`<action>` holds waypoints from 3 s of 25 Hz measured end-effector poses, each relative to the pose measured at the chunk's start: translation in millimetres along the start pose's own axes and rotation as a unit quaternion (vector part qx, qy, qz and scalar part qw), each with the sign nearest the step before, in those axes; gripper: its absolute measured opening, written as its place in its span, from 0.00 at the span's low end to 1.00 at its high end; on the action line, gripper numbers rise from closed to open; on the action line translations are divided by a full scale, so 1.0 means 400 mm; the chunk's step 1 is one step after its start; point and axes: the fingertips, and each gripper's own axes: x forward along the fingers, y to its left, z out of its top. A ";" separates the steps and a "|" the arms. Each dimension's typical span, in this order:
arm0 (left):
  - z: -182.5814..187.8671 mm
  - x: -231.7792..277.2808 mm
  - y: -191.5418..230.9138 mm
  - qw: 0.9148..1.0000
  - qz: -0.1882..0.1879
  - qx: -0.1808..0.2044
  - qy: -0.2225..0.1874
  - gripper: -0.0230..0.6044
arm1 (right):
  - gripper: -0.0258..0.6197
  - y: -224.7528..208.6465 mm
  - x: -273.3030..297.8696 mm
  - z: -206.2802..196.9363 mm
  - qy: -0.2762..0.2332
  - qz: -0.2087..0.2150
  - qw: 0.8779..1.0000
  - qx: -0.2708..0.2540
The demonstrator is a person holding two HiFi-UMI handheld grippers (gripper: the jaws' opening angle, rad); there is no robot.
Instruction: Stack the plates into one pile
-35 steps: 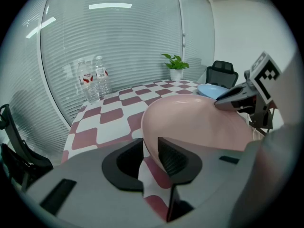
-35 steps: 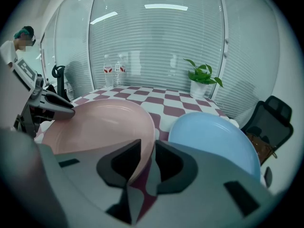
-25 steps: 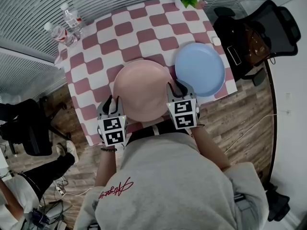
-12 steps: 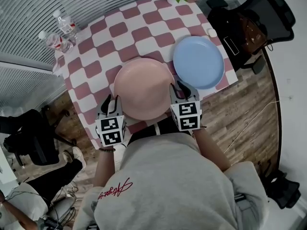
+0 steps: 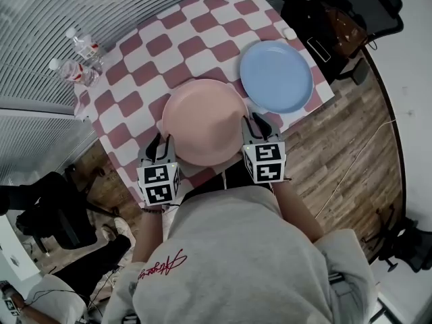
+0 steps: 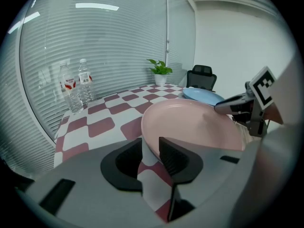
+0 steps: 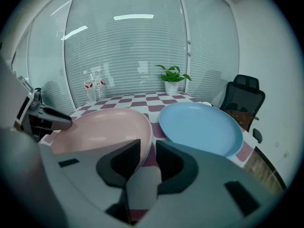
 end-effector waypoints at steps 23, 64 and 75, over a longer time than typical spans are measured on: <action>0.228 0.054 -0.247 0.995 -0.065 0.055 -0.056 0.21 | 0.19 -0.302 -0.080 0.012 -0.026 -0.087 0.994 0.066; 0.376 0.410 -0.479 0.996 -0.012 0.054 0.066 0.21 | 0.19 -0.685 0.079 0.054 0.022 -0.012 0.999 0.033; 0.348 0.442 -0.485 0.993 -0.004 0.053 0.102 0.21 | 0.19 -0.680 0.102 0.050 0.034 0.022 0.999 0.035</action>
